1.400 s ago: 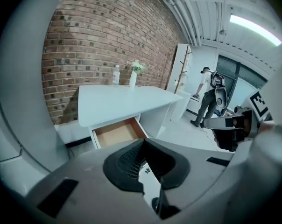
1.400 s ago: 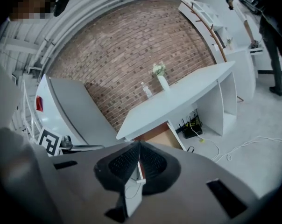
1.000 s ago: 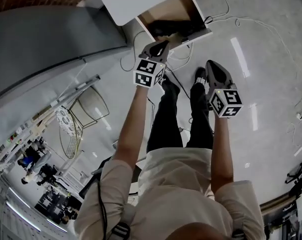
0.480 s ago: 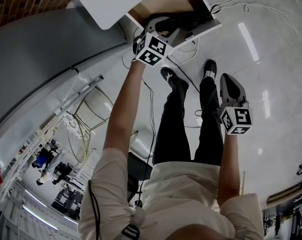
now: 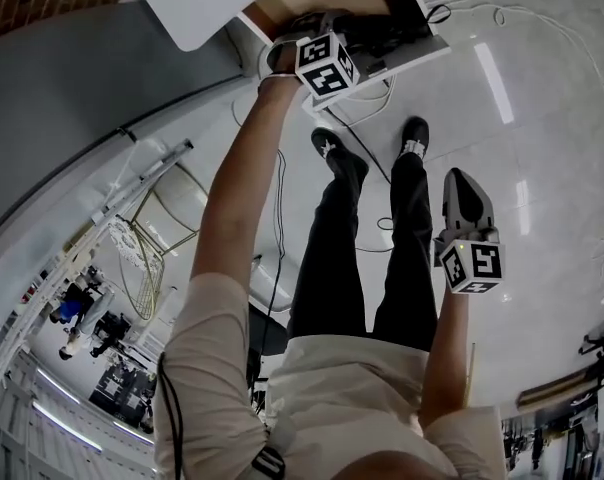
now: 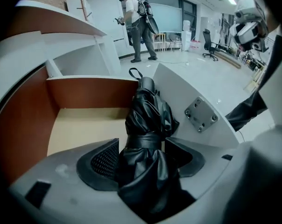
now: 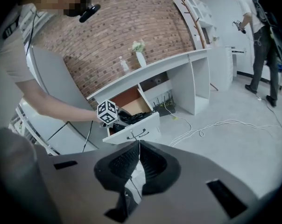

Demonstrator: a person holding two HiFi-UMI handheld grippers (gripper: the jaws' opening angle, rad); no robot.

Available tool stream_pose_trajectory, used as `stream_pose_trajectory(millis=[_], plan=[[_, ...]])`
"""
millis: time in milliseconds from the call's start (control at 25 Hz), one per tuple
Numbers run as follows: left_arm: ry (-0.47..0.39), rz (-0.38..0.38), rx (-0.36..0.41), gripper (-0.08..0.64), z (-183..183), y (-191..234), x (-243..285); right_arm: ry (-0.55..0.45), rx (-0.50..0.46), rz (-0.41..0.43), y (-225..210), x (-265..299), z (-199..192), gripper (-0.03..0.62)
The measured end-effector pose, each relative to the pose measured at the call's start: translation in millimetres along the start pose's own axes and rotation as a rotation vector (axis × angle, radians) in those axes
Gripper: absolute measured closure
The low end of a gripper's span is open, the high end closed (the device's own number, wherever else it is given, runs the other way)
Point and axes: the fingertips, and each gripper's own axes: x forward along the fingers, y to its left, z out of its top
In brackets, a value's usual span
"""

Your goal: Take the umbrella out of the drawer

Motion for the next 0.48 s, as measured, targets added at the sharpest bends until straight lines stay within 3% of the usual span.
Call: stream_pose_trajectory(millis=[240, 480], plan=[[0.064, -0.025, 0.083, 0.275, -3.9, 0.2, 26.4, 0.022, -0.008, 0.021, -2.9, -5.8, -6.7, 0.523], [0.102, -0.013, 0.152, 0.275, 0.3, -0.9, 39.7, 0.001, 0.031, 0.129, 26.1, 10.7, 15.4, 0.523]])
